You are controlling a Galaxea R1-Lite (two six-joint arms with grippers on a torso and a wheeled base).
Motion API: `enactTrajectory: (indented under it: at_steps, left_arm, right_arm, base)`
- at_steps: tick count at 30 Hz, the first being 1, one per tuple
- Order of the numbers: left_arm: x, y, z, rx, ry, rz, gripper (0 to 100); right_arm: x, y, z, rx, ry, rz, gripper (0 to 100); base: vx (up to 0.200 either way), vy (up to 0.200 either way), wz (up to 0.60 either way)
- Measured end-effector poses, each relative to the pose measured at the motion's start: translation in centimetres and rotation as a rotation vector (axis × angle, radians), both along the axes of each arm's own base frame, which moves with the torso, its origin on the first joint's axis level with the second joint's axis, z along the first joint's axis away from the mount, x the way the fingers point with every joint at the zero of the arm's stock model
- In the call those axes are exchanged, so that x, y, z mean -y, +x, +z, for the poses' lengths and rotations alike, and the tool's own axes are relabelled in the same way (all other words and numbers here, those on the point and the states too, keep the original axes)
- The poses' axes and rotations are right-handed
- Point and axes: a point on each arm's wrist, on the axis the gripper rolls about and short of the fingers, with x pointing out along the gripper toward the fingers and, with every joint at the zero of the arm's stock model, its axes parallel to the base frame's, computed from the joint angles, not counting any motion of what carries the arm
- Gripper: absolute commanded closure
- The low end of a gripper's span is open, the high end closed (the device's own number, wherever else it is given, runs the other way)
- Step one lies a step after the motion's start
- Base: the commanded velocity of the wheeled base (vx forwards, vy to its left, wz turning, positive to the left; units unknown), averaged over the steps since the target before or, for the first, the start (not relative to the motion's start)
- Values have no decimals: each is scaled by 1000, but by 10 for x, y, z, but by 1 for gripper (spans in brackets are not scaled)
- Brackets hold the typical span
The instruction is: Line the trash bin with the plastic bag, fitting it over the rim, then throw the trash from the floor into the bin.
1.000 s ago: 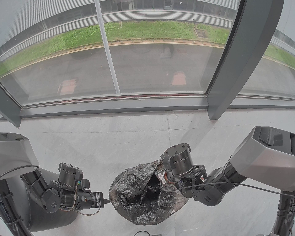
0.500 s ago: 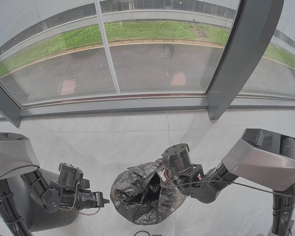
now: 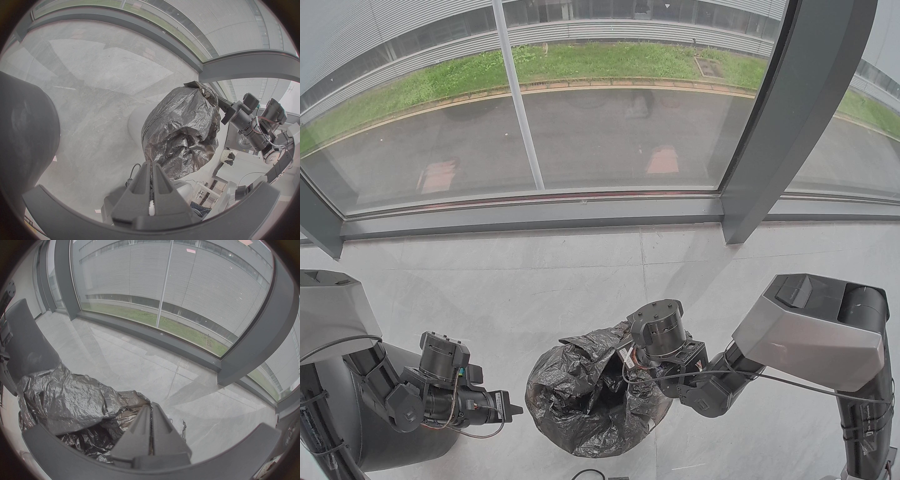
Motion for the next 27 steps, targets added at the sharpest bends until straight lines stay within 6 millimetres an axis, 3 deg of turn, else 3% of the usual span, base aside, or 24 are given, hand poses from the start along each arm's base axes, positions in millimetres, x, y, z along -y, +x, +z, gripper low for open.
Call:
enactTrajectory:
  at_steps: [17, 27]
  left_arm:
    - [0, 0, 0, 6, -2, 0, 100]
    - [0, 0, 0, 5, -2, 0, 100]
  right_arm:
    - [-6, 0, 23, 94, 0, -4, 100]
    - [-5, -1, 24, 95, 0, -4, 100]
  base:
    - [0, 0, 0]
    - [0, 0, 0]
